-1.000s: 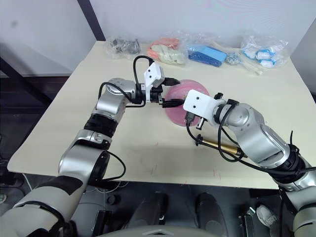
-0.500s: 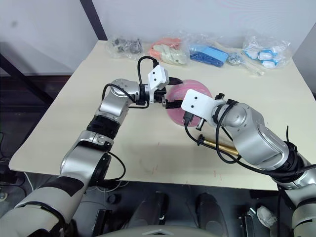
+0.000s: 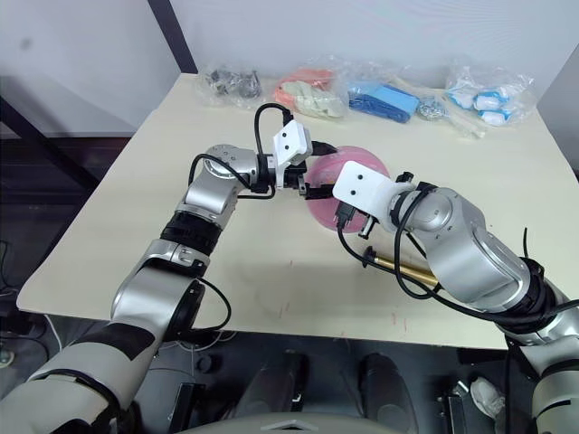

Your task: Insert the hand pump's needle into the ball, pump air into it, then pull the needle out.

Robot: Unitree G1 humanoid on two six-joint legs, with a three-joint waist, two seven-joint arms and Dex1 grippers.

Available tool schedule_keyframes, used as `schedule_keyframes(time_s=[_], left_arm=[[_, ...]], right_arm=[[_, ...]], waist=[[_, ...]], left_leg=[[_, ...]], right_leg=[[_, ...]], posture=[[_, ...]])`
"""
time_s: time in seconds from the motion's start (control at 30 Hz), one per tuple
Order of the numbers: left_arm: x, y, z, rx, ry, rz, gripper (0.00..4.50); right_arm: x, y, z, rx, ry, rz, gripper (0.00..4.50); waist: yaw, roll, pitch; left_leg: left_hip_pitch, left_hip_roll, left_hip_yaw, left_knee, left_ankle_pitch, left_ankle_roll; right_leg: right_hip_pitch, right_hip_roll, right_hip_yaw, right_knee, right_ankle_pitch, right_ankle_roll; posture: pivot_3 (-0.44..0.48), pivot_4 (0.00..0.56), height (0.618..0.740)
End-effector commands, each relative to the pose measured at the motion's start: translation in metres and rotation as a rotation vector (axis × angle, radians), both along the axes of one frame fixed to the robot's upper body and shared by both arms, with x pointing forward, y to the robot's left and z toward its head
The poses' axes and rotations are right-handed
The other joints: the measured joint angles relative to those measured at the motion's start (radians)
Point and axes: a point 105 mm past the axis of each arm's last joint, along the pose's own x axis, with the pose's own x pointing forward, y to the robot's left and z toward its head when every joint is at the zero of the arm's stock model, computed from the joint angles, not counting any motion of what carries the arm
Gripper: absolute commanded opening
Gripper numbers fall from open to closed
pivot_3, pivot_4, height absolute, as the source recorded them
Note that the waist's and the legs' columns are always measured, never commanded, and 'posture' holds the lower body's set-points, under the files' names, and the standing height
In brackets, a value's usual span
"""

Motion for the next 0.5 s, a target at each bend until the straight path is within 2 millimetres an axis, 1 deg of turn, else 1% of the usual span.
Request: schedule_keyframes(time_s=[0.03, 0.5], left_arm=[[0.0105, 0.0222, -0.0514, 0.142, 0.112, 0.146, 4.50], [0.0115, 0.0225, -0.0515, 0.142, 0.113, 0.154, 4.50]], right_arm=[[-0.0235, 0.0188, 0.0376, 0.049, -0.130, 0.142, 0.34], [-0.0298, 0.0170, 0.0429, 0.049, -0.130, 0.139, 0.34]], waist=[[0.000, 0.000, 0.000], [0.001, 0.000, 0.000]], left_leg=[[0.000, 0.000, 0.000, 0.000, 0.000, 0.000], [-0.002, -0.001, -0.003, 0.000, 0.000, 0.000]], right_leg=[[0.000, 0.000, 0.000, 0.000, 0.000, 0.000], [0.000, -0.001, -0.004, -0.001, 0.000, 0.000]], posture=[[0.000, 0.150, 0.740], [0.000, 0.150, 0.740]])
